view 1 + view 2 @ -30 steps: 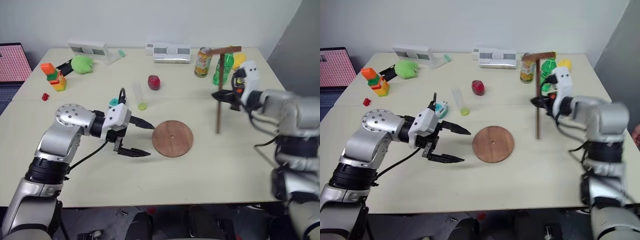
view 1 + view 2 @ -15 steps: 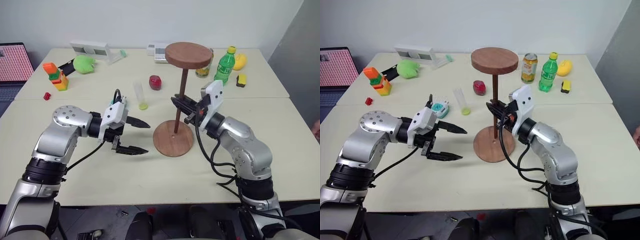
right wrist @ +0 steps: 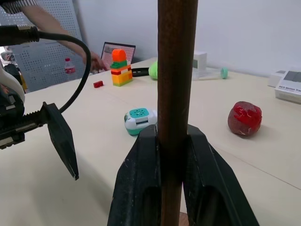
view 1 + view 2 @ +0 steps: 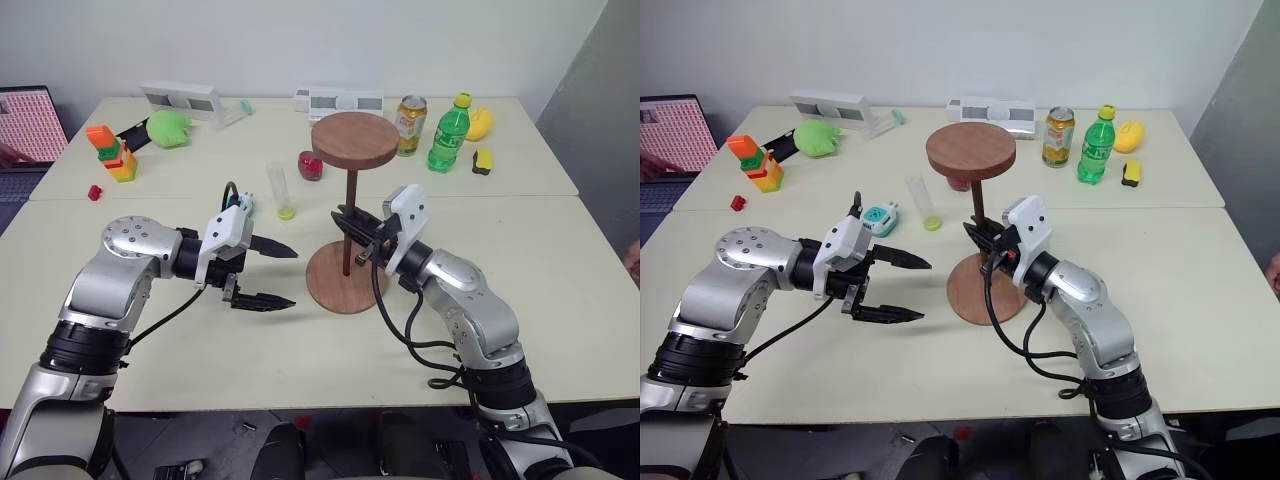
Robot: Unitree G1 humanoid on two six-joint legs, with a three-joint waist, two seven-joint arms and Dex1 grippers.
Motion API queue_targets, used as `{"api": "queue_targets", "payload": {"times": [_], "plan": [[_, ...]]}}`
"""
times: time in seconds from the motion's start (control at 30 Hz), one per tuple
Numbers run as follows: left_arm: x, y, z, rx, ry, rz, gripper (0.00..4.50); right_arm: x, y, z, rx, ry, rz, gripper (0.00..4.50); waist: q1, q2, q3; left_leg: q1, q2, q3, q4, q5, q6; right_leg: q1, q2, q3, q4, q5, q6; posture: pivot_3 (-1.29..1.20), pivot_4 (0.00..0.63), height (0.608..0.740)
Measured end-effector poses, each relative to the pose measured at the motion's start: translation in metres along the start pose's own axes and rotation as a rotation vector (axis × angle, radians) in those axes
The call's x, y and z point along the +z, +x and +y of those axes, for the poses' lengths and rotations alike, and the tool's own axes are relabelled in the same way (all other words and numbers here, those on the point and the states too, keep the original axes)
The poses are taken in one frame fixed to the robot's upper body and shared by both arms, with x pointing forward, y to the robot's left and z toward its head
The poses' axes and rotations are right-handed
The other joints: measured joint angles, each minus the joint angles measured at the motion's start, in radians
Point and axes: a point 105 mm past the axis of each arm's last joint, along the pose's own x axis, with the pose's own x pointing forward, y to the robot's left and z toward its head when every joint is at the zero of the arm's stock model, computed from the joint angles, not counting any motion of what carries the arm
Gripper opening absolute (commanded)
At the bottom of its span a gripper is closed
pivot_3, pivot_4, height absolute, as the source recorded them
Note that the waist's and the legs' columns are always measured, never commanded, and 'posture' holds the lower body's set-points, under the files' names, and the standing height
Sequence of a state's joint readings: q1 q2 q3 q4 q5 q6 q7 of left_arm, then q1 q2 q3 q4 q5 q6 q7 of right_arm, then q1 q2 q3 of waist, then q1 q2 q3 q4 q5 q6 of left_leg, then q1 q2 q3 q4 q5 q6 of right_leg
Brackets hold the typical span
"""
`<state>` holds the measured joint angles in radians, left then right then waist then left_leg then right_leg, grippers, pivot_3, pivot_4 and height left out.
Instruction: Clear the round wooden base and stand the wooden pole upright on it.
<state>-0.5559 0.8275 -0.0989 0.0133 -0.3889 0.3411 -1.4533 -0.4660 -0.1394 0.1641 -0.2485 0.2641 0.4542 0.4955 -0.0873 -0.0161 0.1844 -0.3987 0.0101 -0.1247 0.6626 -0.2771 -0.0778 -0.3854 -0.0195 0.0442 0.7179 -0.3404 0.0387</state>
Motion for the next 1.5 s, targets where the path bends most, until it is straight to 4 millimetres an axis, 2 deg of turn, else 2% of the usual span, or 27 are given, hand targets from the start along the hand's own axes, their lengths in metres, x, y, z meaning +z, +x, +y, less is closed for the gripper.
{"api": "queue_targets", "payload": {"times": [0.3, 0.4, 1.0, 1.07, 1.1, 1.13, 1.2, 1.23, 1.5], "plan": [[0.000, -0.001, 0.000, -0.001, 0.000, 0.004, 4.50, -0.003, -0.004, 0.005, 0.016, -0.028, -0.001, 0.25, 0.001, 0.000, -0.001, 0.001, 0.000, 0.000, 0.000, 0.000, 0.000, 0.001, 0.000, 0.000, 0.000, 0.000, 0.000, 0.00, 0.150, 0.740], [-0.001, -0.002, -0.001, -0.002, -0.001, 0.007, 4.50, -0.011, -0.008, 0.005, 0.016, -0.028, 0.028, 0.25, 0.001, 0.000, -0.001, 0.001, 0.000, 0.000, 0.000, 0.000, 0.001, 0.002, 0.000, 0.000, 0.000, 0.000, 0.000, 0.00, 0.150, 0.740], [0.000, -0.002, -0.003, -0.019, 0.005, 0.006, 4.50, -0.014, -0.007, 0.008, 0.024, -0.069, 0.022, 0.25, 0.003, 0.000, -0.001, 0.004, 0.000, 0.000, 0.000, -0.001, 0.002, 0.005, 0.000, 0.000, -0.001, 0.000, 0.000, 0.00, 0.150, 0.740], [0.000, -0.002, -0.003, -0.020, 0.006, 0.006, 4.50, -0.015, -0.007, 0.008, 0.023, -0.076, 0.026, 0.95, 0.003, 0.000, -0.001, 0.006, 0.000, 0.000, 0.000, -0.002, 0.004, 0.007, 0.000, 0.000, -0.001, 0.000, 0.000, 0.00, 0.150, 0.740], [0.000, -0.002, -0.003, -0.020, 0.007, 0.006, 4.50, -0.016, -0.007, 0.008, 0.021, -0.079, 0.028, 1.04, 0.003, 0.000, -0.001, 0.007, 0.000, -0.001, 0.000, -0.002, 0.004, 0.007, 0.000, 0.000, -0.001, 0.000, 0.000, 0.00, 0.150, 0.740], [0.000, -0.002, -0.003, -0.020, 0.008, 0.005, 4.50, -0.024, -0.008, 0.006, 0.016, -0.068, 0.061, 1.39, 0.003, -0.001, -0.001, 0.007, 0.000, -0.001, 0.000, -0.002, 0.004, 0.008, 0.000, -0.001, -0.001, 0.000, 0.000, 0.00, 0.150, 0.740], [0.000, -0.002, -0.003, -0.020, 0.008, 0.006, 4.50, -0.048, -0.013, 0.003, -0.003, -0.026, 0.143, 1.75, 0.004, 0.000, -0.001, 0.006, 0.000, -0.001, 0.000, -0.002, 0.004, 0.007, 0.000, 0.000, -0.001, 0.000, 0.000, 0.00, 0.150, 0.740], [0.000, -0.002, -0.003, -0.020, 0.009, 0.005, 4.50, -0.050, -0.014, 0.002, -0.006, -0.022, 0.153, 2.03, 0.004, 0.000, -0.001, 0.005, 0.000, 0.000, 0.000, -0.002, 0.004, 0.006, 0.000, 0.000, -0.001, 0.000, 0.000, 0.00, 0.150, 0.740], [0.001, -0.001, -0.003, -0.021, 0.016, 0.004, 4.50, -0.044, -0.013, 0.000, -0.013, -0.030, 0.131, 3.86, 0.004, 0.000, -0.001, 0.005, 0.000, -0.001, 0.000, -0.002, 0.004, 0.006, 0.000, 0.000, -0.001, 0.000, 0.000, 0.00, 0.150, 0.740]]}}
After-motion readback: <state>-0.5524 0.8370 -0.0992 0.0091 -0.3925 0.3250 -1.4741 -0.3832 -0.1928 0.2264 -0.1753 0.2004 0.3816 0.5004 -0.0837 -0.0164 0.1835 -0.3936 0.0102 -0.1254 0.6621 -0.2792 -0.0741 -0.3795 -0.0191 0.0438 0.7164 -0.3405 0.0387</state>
